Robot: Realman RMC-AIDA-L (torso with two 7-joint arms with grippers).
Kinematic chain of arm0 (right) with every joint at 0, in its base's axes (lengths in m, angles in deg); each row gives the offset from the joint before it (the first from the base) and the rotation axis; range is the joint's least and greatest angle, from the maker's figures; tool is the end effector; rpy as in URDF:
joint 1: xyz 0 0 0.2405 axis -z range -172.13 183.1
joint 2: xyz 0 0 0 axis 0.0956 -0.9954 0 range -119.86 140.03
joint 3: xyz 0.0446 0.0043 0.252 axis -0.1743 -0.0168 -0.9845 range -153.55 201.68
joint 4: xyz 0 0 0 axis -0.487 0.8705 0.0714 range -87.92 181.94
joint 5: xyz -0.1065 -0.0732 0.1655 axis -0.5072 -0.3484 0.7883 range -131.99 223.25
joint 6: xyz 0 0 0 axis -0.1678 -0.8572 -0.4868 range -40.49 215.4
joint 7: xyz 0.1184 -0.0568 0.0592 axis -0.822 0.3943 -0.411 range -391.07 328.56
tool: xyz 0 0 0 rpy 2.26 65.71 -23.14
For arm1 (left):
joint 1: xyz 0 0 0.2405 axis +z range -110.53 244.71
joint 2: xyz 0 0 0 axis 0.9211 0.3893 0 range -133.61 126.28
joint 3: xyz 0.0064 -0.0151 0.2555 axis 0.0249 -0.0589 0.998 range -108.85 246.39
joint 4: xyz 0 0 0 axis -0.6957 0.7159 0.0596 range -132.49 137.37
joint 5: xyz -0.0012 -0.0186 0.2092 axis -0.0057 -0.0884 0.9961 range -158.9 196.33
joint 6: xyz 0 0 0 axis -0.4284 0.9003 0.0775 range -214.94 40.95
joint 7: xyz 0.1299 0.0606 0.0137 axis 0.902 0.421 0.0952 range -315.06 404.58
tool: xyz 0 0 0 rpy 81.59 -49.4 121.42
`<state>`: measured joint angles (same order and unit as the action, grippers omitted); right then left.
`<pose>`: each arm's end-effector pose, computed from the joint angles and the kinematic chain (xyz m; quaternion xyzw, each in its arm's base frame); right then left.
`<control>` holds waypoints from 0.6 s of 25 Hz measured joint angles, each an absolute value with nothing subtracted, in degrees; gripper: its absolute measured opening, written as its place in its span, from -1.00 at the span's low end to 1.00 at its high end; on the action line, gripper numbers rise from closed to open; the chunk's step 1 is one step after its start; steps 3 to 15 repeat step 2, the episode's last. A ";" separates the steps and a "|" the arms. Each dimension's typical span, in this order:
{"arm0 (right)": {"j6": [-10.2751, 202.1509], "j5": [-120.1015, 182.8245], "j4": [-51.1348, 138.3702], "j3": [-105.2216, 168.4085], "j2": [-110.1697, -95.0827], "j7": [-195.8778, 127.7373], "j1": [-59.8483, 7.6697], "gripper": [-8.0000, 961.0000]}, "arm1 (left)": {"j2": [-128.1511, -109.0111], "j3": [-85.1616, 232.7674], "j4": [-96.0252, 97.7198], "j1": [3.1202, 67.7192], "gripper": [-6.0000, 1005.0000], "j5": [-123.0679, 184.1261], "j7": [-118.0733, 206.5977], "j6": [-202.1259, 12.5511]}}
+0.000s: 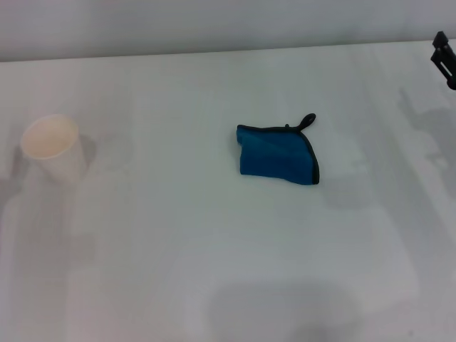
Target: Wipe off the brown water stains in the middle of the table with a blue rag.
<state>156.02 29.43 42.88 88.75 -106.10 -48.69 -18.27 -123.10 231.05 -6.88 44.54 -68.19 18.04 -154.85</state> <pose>0.3694 0.3256 0.0423 -0.6614 0.2408 0.2885 0.6491 -0.3571 0.3021 -0.0190 -0.5895 -0.4064 -0.3836 0.5833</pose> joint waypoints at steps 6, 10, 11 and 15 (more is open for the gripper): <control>156.87 29.87 43.07 88.75 -106.06 -48.69 -17.96 0.76 | -123.08 230.64 -6.93 44.78 0.77 -69.18 14.87 -154.50; 156.87 29.87 43.07 88.75 -106.06 -48.69 -17.96 0.76 | -123.08 230.64 -6.93 44.78 0.77 -69.18 14.87 -154.50; 156.87 29.87 43.07 88.75 -106.06 -48.69 -17.96 0.76 | -123.08 230.64 -6.93 44.78 0.77 -69.18 14.87 -154.50; 156.87 29.87 43.07 88.75 -106.06 -48.69 -17.96 0.76 | -123.08 230.64 -6.93 44.78 0.77 -69.18 14.87 -154.50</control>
